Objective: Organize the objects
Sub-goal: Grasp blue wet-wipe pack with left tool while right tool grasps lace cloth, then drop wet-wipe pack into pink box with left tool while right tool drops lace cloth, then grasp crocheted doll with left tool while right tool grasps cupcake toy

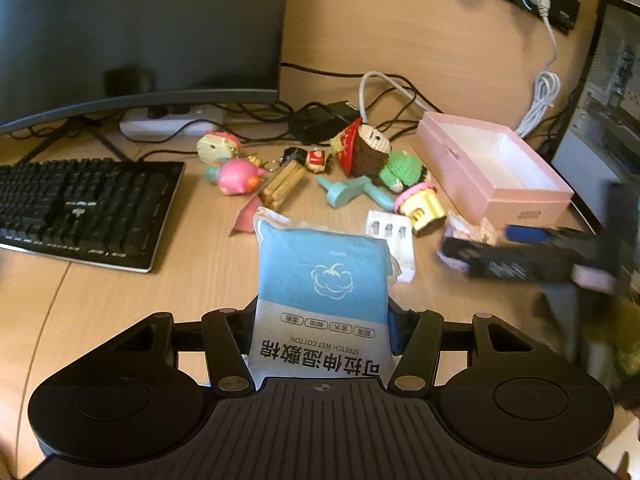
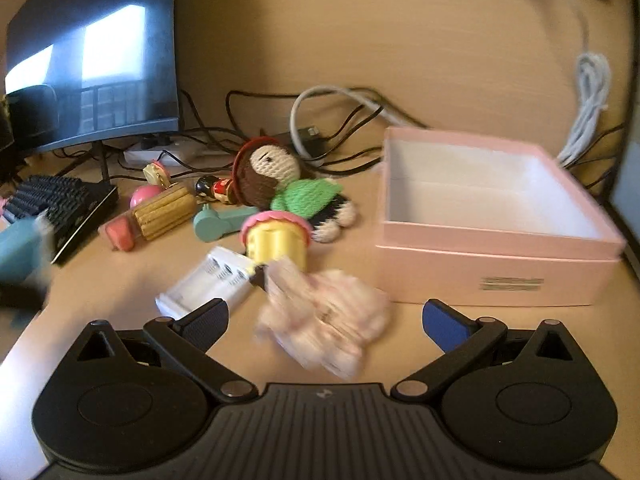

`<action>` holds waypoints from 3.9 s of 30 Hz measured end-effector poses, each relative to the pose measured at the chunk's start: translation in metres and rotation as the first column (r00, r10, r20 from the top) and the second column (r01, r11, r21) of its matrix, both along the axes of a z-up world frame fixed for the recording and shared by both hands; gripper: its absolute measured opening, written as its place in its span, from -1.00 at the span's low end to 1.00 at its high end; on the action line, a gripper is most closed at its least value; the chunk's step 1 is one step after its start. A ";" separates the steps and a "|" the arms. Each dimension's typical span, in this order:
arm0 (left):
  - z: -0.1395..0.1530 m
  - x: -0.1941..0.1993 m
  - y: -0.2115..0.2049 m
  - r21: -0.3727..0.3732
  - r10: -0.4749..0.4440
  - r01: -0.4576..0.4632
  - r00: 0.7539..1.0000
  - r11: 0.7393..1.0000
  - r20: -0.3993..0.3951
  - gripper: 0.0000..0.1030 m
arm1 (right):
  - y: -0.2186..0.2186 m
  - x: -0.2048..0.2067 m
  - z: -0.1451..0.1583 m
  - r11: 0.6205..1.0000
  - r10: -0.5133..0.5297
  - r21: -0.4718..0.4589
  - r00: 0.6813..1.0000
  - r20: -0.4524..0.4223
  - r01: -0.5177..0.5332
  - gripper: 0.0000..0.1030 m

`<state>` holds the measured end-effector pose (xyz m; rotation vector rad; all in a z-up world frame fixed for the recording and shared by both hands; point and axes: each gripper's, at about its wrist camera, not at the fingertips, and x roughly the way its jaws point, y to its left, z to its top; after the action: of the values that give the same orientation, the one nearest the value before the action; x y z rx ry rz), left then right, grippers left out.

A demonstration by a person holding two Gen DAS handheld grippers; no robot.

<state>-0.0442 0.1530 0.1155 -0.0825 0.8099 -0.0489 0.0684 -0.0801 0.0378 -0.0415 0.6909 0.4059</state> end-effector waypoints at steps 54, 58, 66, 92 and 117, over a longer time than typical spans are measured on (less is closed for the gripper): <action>-0.019 0.040 -0.081 -0.023 0.086 -0.086 0.996 0.996 0.009 0.11 | -0.108 0.104 0.077 0.993 -0.117 0.011 0.993 -0.009 0.117 0.69; -0.016 0.045 -0.044 -0.097 0.135 -0.137 0.990 0.986 -0.028 0.11 | -0.103 0.095 0.068 0.982 -0.178 0.058 0.984 -0.028 0.179 0.69; -0.001 0.123 -0.046 -0.316 0.134 -0.141 0.990 0.938 -0.045 0.11 | -0.094 0.019 0.085 0.975 -0.203 0.106 0.977 0.062 0.196 0.75; -0.072 0.250 -0.049 -0.225 0.502 -0.532 0.846 0.816 -0.180 0.29 | -0.156 -0.098 0.060 0.970 -0.181 -0.151 0.981 0.063 0.189 0.85; -0.037 -0.036 0.016 -0.243 0.111 -0.138 0.987 0.960 -0.120 0.27 | 0.076 0.004 0.011 0.898 0.250 -0.401 0.960 0.127 -0.181 0.23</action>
<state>-0.0804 0.1690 0.0783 -0.3782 0.8995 -0.0279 0.0722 -0.0043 0.0489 -0.5286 0.5843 0.4685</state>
